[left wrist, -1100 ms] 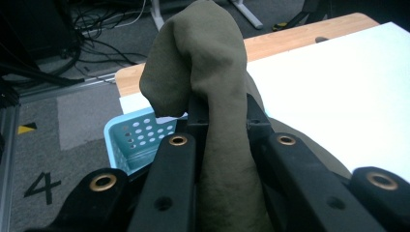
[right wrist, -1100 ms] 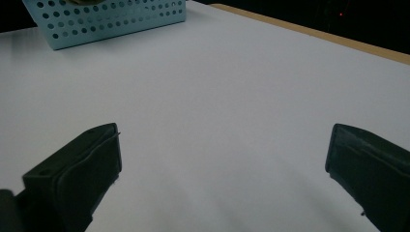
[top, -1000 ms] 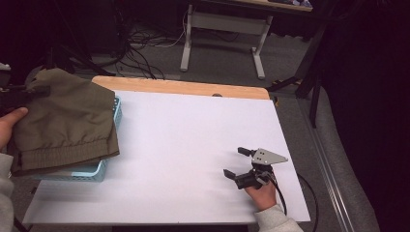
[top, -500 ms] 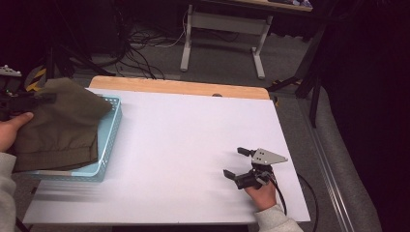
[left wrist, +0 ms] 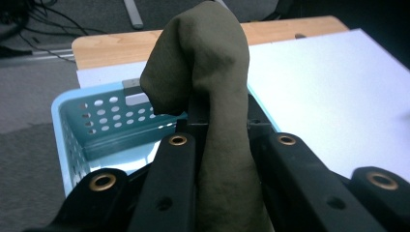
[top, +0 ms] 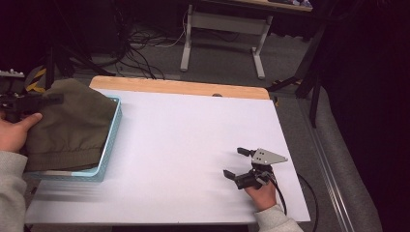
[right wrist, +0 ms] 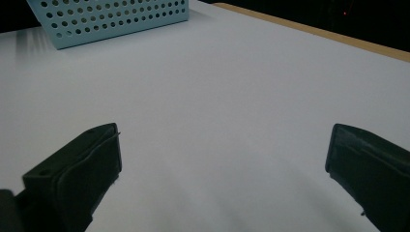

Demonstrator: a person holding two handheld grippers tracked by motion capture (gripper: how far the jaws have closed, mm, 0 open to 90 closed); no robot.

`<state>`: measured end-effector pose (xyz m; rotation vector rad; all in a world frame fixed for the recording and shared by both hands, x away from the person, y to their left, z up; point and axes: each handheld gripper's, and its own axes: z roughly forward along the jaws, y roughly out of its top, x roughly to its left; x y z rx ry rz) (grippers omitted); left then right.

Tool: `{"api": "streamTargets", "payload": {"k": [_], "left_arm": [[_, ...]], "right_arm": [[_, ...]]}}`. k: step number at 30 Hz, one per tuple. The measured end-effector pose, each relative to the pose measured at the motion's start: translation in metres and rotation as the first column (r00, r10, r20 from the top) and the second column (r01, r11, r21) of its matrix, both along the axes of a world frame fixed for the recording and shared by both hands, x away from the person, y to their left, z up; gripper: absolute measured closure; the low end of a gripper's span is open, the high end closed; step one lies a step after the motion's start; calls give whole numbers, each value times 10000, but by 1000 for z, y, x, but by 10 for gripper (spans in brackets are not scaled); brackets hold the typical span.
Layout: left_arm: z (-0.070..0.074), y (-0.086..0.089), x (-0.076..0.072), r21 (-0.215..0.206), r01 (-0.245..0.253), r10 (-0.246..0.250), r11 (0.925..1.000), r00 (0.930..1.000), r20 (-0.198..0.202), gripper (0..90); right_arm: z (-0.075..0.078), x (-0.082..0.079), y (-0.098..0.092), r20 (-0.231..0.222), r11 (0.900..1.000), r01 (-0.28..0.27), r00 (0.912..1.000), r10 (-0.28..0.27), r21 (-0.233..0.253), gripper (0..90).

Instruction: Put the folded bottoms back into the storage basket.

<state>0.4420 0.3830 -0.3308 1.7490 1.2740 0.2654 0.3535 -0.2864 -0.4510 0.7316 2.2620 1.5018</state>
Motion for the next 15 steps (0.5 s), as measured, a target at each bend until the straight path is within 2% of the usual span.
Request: {"api": "streamTargets", "payload": {"k": [1, 2, 4, 15], "left_arm": [[0, 0, 0, 0, 0, 0, 10000, 10000, 0, 794], [-5, 3, 2, -312, -97, 94, 9995, 9999, -108, 794], [-15, 8, 5, -607, -288, 275, 9977, 9994, -221, 793], [-36, 14, 12, -644, -917, 884, 9937, 9947, -531, 781]], "right_arm": [[0, 0, 0, 0, 10000, 0, 10000, 0, 0, 0], [0, 0, 0, 7, 10000, -7, 10000, 7, 4, 0], [0, 0, 0, 0, 10000, -24, 10000, 24, 11, 0], [0, 0, 0, -14, 10000, -23, 10000, 23, 5, 0]]}}
